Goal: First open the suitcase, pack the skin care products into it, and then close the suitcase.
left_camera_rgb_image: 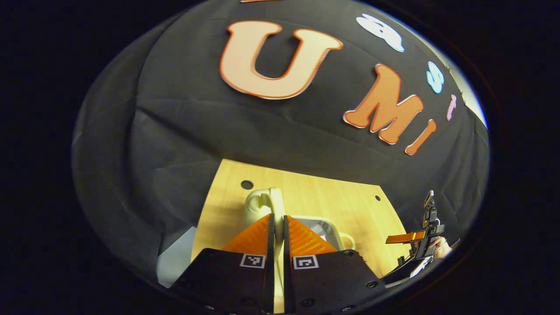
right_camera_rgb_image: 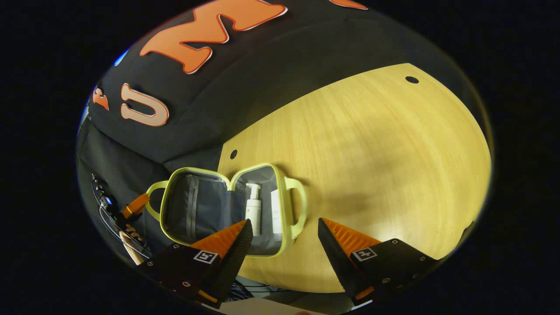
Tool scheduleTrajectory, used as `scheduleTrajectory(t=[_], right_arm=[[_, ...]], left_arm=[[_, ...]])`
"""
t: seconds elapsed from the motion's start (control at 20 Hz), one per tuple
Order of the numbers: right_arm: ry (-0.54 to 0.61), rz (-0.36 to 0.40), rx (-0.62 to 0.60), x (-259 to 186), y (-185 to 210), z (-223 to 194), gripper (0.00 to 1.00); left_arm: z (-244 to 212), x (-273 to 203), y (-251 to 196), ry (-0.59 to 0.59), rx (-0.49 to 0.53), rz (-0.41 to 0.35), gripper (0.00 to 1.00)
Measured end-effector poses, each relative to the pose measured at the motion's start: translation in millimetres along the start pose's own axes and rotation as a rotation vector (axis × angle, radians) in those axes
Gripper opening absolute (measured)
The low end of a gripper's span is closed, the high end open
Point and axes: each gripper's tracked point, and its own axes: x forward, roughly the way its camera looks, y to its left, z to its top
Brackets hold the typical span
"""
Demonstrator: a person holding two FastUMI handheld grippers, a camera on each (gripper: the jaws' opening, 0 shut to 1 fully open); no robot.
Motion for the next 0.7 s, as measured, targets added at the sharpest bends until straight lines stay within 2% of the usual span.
scheduleTrajectory(t=[0.35, 0.55, 0.7], right_arm=[[-0.055, -0.017, 0.062, -62, -82, 25, 0.95], [-0.070, -0.015, 0.081, -89, -114, 30, 0.95], [-0.072, -0.027, 0.084, -102, -135, 27, 0.95]], left_arm=[[-7, 45, -124, 0.040, 0.070, -0.041, 0.09], [-41, 77, -186, 0.093, 0.111, -0.073, 0.09], [-86, 120, -237, 0.163, 0.114, -0.107, 0.09]])
